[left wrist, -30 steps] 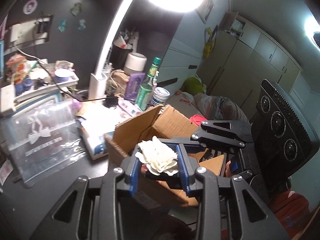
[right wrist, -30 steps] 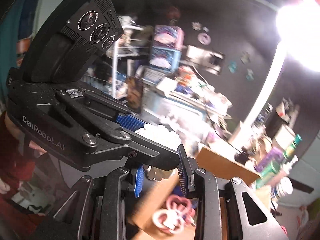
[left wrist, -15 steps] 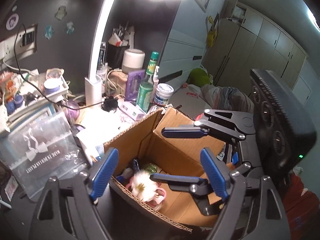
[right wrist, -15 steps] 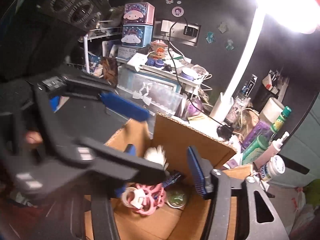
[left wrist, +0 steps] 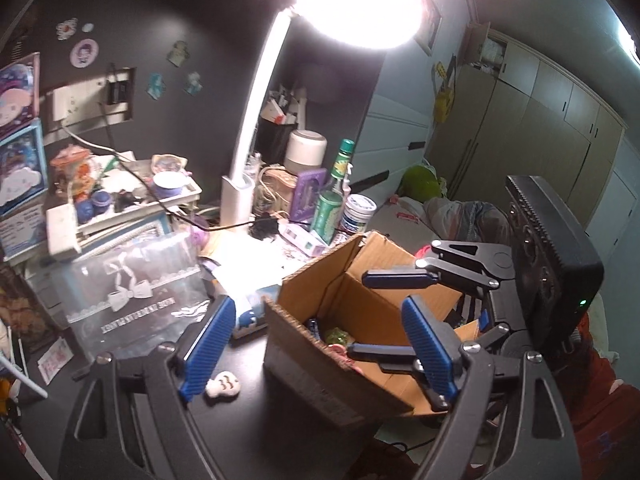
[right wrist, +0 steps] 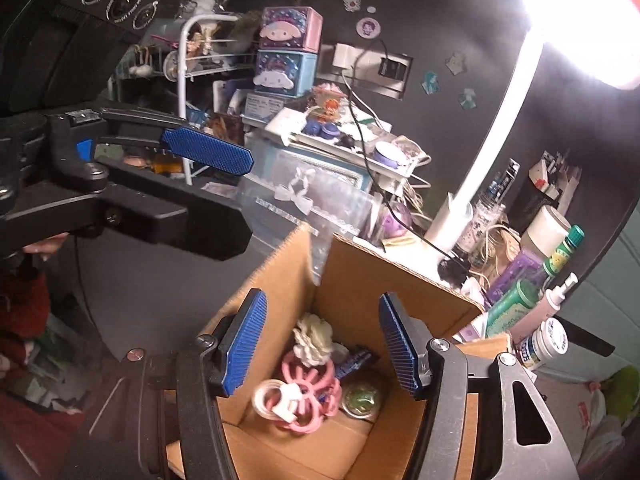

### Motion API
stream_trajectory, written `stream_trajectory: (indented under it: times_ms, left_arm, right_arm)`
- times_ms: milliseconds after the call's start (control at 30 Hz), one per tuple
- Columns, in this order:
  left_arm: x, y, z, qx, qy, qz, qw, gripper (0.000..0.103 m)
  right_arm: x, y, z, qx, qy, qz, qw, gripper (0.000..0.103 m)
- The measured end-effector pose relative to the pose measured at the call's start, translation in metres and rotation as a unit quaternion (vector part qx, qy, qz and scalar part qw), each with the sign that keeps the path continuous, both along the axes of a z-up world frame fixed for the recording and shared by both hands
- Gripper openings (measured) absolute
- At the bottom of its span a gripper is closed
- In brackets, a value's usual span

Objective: Organize objects
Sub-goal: 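Return the right gripper to the desk and grasp the white ghost figure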

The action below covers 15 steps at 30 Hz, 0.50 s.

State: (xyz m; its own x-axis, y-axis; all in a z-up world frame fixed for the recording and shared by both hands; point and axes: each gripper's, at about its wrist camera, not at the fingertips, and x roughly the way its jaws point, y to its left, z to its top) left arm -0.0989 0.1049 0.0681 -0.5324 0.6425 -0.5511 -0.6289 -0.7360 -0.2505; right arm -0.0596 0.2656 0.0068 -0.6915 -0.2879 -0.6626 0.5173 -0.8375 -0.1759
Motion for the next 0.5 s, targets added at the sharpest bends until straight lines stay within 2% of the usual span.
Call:
stream_trajectory:
  times_ms: [133,267,400,500]
  left_arm:
    - [0.012,-0.032,0.000,0.001,0.022,0.038,0.9990,0.087]
    - [0.025,-0.066,-0.012,-0.016,0.040,0.081,0.9958,0.088]
    - [0.036,-0.100,-0.032,-0.034,0.053,0.132,0.9893,0.088]
    - [0.046,-0.120,-0.055,-0.042,0.055,0.157,0.9851,0.088]
  right_arm:
    - [0.010,-0.026,0.005,-0.016,0.006,0.027,1.000,0.055]
    - [0.021,-0.067,0.000,-0.032,0.000,0.072,0.997,0.055]
    - [0.030,-0.110,-0.021,-0.038,-0.017,0.116,0.992,0.055]
    - [0.028,-0.132,-0.045,-0.046,-0.052,0.125,0.990,0.055]
